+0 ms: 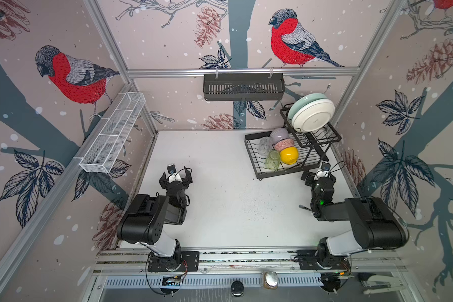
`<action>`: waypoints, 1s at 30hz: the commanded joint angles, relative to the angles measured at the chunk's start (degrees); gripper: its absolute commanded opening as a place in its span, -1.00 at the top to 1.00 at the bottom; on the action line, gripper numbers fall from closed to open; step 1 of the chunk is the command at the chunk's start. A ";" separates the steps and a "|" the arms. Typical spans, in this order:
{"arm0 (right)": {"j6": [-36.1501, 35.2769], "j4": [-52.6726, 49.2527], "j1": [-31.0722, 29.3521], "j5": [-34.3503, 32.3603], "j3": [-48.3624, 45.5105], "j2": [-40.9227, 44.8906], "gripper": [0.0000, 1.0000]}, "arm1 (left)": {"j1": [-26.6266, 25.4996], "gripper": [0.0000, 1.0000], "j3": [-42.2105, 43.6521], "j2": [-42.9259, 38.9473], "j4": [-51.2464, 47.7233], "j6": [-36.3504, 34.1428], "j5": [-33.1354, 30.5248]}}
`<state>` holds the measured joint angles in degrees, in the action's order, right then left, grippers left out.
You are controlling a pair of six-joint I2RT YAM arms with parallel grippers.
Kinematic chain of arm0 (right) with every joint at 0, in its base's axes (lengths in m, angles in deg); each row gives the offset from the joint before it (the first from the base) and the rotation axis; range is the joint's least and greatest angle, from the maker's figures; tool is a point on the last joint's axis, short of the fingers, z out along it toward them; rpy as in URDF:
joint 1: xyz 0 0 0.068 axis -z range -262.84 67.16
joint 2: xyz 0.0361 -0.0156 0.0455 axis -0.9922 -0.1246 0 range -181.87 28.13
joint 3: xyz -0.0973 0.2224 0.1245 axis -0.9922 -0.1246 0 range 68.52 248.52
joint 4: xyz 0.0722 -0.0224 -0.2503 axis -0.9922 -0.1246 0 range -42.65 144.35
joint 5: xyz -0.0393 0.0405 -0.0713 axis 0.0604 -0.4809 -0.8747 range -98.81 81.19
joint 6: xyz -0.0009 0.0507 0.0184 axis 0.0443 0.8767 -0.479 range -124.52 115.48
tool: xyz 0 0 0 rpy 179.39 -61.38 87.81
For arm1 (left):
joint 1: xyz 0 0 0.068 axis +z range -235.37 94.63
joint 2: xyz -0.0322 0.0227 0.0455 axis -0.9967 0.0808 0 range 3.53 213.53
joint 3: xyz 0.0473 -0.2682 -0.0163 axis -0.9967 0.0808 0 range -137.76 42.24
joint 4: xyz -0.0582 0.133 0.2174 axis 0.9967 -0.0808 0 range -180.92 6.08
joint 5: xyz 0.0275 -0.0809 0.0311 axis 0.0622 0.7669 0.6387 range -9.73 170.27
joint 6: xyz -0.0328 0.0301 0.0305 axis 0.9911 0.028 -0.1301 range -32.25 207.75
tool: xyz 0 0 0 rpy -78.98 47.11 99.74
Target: Unload the mixed dishes from the dish rack
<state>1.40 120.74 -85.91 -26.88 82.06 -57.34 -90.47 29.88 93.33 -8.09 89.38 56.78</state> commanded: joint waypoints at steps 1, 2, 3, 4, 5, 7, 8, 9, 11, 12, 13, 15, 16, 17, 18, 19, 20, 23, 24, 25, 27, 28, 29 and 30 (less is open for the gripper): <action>0.41 1.37 -0.04 -0.68 0.17 0.17 -0.99 | -0.10 -0.97 -0.04 -0.02 1.98 -0.10 -0.71; 0.42 1.37 -0.08 -0.66 0.19 0.13 -0.99 | -0.10 -0.97 -0.11 0.02 1.95 -0.02 -0.73; 0.37 1.37 -0.01 -0.66 0.17 0.13 -0.99 | -0.13 -0.97 -0.04 0.02 2.02 -0.07 -0.70; 0.42 1.37 -0.01 -0.66 0.18 0.13 -0.99 | -0.12 -0.97 -0.14 0.02 1.97 -0.12 -0.72; 0.40 1.40 -0.02 -0.66 0.17 0.13 -0.99 | -0.09 -0.97 -0.12 0.02 1.95 -0.12 -0.75; 0.35 1.37 -0.05 -0.66 0.17 0.18 -0.99 | -0.08 -0.97 -0.12 0.02 2.02 -0.08 -0.69; 0.42 1.37 -0.03 -0.66 0.17 0.13 -0.99 | -0.13 -0.97 -0.12 0.02 1.95 -0.13 -0.73; 0.42 1.37 -0.01 -0.67 0.19 0.18 -0.99 | -0.15 -0.97 -0.12 0.02 1.98 -0.13 -0.73; 0.41 1.37 -0.01 -0.66 0.17 0.13 -0.99 | -0.13 -0.97 -0.11 -0.03 1.93 -0.12 -0.73; 0.37 1.38 -0.05 -0.66 0.17 0.13 -0.99 | -0.08 -0.97 -0.11 0.02 1.92 -0.13 -0.72; 0.40 1.37 -0.03 -0.66 0.17 0.15 -0.99 | -0.08 -0.97 -0.12 -0.02 1.96 -0.13 -0.76; 0.39 1.37 -0.02 -0.66 0.18 0.13 -0.99 | -0.09 -0.97 -0.07 0.02 1.95 -0.13 -0.72; 0.40 1.37 -0.01 -0.66 0.17 0.21 -0.99 | -0.08 -0.97 -0.11 0.02 1.93 -0.13 -0.74; 0.46 1.37 0.04 -0.55 0.21 0.18 -0.99 | -0.08 -0.97 -0.11 0.02 1.93 -0.13 -0.72; 0.65 1.10 0.48 0.51 0.52 0.00 -0.99 | -0.08 -0.97 -0.10 0.02 1.91 -0.13 -0.71; 0.99 0.26 1.46 2.44 0.77 0.11 -0.99 | -0.08 -0.97 -0.12 -0.02 1.92 -0.13 -0.74; 1.18 0.08 1.90 3.39 0.58 0.39 -0.99 | -0.07 -0.97 -0.10 0.02 1.97 -0.13 -0.69; 1.03 0.49 1.78 3.13 0.52 0.36 -0.99 | 0.01 -0.97 -0.10 0.02 1.90 -0.05 -0.51; 0.98 0.42 1.69 3.05 0.52 0.31 -0.99 | 0.01 -0.97 -0.10 0.02 1.83 -0.05 -0.51; 0.90 0.40 1.60 2.95 0.52 0.34 -0.99 | 0.01 -0.97 -0.12 0.01 1.89 -0.02 -0.52; 0.27 0.06 0.76 2.04 0.95 -0.03 -0.99 | 0.01 -0.97 -0.19 0.01 1.82 -0.05 -0.51; 0.02 0.41 0.51 1.52 0.77 -0.07 -0.99 | 0.01 -0.97 -0.13 0.01 1.78 -0.02 -0.54; 0.03 0.62 0.43 1.45 0.61 0.12 -0.99 | 0.01 -0.97 -0.07 0.02 1.77 -0.05 -0.56; 0.03 0.55 0.43 1.41 0.65 0.06 -0.99 | 0.01 -0.97 -0.05 0.02 1.77 -0.05 -0.56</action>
<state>1.53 120.33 -85.22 -24.49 82.57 -57.28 -90.51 29.88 93.33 -8.09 89.29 56.23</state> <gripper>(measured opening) 0.994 0.985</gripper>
